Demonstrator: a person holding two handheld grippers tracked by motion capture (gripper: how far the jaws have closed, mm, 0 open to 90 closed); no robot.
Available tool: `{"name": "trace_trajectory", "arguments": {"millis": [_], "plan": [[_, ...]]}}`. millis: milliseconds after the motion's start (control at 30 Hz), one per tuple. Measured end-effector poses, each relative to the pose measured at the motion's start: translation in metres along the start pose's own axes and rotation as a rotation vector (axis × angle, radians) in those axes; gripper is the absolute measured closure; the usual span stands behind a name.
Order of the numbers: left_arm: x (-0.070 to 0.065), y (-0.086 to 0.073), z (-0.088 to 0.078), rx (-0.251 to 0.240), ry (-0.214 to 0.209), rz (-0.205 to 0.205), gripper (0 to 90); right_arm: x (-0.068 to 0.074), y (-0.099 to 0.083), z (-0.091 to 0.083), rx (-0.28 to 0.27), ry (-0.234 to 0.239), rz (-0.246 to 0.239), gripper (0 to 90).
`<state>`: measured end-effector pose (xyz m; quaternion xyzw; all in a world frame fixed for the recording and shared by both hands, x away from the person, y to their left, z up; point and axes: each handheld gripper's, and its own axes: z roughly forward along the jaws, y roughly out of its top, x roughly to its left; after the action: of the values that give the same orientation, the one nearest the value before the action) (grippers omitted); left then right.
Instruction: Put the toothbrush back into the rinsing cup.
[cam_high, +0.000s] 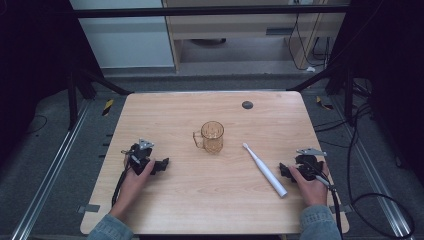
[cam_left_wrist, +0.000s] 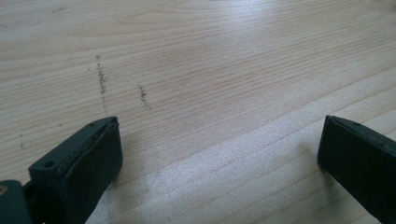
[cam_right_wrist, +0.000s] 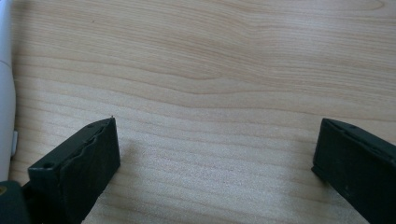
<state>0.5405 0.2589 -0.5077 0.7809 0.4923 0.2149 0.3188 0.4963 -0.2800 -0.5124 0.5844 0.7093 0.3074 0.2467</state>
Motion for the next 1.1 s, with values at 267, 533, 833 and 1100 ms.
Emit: {"name": "trace_trajectory", "arguments": {"millis": [267,533,833,1100], "plan": [[0.0,0.0,0.0,0.001,0.0,0.0,0.0,0.01,0.006,-0.027,-0.022,0.013,-0.095,15.7],[0.0,0.0,0.0,0.0,0.001,-0.001,0.0,0.044,0.018,-0.069,0.019,0.048,-0.241,19.6],[0.0,0.0,0.0,0.001,0.002,-0.002,0.0,0.075,0.036,-0.085,0.074,0.069,-0.33,30.5],[0.0,0.0,0.0,0.001,0.003,-0.002,0.0,0.087,0.053,-0.073,0.125,0.099,-0.329,39.5]]}}
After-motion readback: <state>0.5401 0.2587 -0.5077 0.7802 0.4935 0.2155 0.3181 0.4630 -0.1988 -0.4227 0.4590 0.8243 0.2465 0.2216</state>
